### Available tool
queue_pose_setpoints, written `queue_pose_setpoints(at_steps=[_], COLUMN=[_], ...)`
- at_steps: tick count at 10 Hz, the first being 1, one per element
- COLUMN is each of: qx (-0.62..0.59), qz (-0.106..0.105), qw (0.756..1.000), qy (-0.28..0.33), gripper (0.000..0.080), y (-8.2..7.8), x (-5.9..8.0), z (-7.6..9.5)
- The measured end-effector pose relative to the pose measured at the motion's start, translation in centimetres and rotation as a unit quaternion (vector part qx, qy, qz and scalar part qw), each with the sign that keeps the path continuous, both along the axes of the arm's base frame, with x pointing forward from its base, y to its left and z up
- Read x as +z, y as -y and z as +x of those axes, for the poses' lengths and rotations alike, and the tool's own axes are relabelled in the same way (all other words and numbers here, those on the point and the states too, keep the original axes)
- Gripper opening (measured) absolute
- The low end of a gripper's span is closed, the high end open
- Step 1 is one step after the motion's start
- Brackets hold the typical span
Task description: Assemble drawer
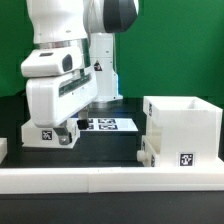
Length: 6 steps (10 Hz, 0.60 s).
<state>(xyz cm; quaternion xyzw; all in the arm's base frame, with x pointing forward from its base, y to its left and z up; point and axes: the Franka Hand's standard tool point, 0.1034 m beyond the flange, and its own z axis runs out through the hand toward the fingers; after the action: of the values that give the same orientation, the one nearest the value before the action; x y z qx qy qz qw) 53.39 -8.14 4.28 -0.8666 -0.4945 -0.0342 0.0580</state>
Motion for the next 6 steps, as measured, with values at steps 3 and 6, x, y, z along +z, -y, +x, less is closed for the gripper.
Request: queue_pose_setpoints(at_steps=[3, 6], qx=[-0.108, -0.197], qz=[-0.004, 0.001], qw=[0.994, 0.98], qy=[-0.016, -0.028], gripper=[0.0649, 0.0649], y=[0.17, -0.1], x=[0.33, 0.27], z=[-0.94, -0.93])
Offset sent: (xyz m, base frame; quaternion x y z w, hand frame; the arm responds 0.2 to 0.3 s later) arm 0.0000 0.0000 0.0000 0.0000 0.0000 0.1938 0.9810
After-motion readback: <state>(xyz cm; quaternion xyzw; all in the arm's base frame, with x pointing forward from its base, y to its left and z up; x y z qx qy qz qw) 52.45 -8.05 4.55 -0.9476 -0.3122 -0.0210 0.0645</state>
